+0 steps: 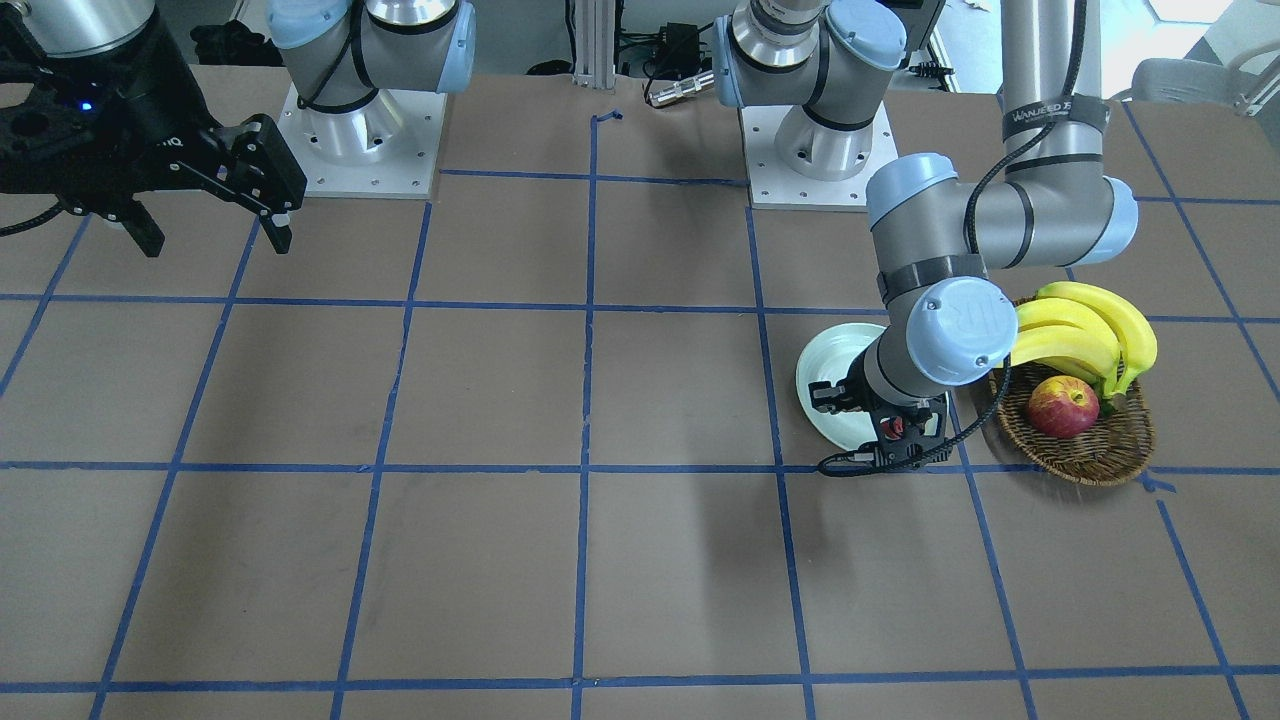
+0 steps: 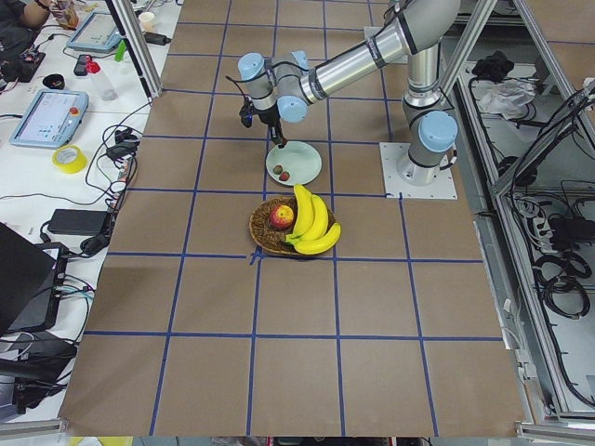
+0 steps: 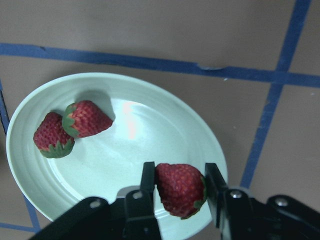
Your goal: Collect all strawberries into plate
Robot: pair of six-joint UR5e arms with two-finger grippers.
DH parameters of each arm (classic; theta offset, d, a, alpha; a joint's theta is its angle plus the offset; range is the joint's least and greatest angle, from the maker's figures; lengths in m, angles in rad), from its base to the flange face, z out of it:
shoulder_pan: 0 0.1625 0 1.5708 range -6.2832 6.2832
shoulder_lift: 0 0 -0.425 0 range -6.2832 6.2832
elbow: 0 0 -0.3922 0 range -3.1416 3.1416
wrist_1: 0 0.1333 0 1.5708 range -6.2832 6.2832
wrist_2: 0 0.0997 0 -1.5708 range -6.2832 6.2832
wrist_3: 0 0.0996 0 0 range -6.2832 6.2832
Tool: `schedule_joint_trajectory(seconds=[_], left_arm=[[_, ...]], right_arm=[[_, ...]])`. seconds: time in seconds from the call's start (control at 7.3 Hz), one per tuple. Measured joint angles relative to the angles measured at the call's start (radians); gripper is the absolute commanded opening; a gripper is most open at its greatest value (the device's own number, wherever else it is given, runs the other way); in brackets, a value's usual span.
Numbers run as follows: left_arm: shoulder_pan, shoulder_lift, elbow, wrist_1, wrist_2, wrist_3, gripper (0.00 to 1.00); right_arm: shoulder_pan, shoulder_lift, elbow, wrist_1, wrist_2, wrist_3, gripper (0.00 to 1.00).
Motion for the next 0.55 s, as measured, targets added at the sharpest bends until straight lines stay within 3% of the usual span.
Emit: schedule_joint_trajectory(seconds=[0.14, 0.55], left_arm=[[0.022, 0.000, -0.016, 0.000, 0.000, 0.029, 1.00], [0.029, 0.019, 0.003, 0.003, -0.007, 0.048, 1.00]], right_arm=[[0.000, 0.000, 0.000, 0.000, 0.000, 0.000, 1.00], [0.000, 0.000, 0.000, 0.000, 0.000, 0.000, 1.00]])
